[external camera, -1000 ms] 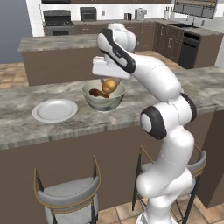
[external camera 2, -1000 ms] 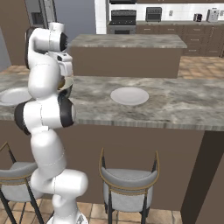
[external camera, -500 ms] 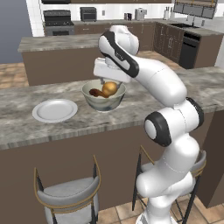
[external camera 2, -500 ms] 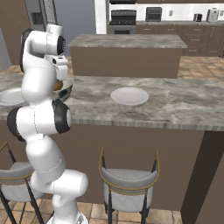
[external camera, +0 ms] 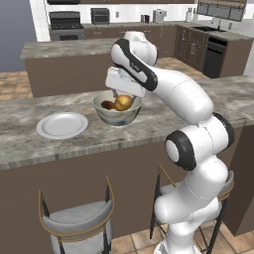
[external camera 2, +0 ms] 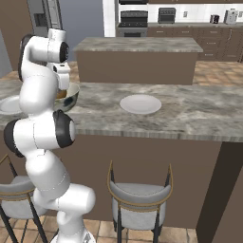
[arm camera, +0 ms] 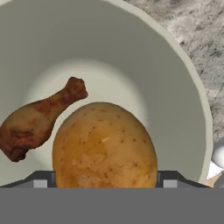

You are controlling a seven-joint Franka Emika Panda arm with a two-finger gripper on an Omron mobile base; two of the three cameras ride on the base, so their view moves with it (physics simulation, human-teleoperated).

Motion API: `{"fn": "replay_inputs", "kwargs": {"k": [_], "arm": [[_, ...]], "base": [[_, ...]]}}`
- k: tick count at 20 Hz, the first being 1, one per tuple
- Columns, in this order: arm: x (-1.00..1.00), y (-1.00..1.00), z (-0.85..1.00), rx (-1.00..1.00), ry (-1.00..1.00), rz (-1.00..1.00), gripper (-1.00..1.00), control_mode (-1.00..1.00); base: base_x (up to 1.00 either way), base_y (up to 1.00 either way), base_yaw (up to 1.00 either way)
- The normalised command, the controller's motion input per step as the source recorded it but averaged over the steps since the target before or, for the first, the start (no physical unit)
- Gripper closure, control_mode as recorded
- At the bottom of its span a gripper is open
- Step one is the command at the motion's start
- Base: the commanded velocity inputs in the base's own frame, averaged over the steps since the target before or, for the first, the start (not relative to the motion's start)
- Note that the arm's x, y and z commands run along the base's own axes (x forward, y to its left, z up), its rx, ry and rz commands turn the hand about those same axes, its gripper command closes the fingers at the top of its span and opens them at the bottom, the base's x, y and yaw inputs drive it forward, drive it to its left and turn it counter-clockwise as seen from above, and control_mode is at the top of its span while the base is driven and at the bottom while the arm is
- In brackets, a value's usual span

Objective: Pick the chicken drumstick and potato from their plates and place them in the bowl. Then put the bowl in the fridge.

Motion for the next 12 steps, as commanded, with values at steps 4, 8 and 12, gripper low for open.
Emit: {"fn": "replay_inputs", "kwargs": {"k": [4,8,12], "arm": [[-0.01,0.0,0.0,0.0,0.01,0.0,-1.0,-1.0],[-0.05,0.0,0.01,0.0,0.0,0.0,-1.0,-1.0],[-0.07,0.0,0.05,0.0,0.0,0.0,-1.0,-1.0]], "base": [[0.0,0.0,0.0],[0.0,0.0,0.0],[0.0,0.0,0.0]]}}
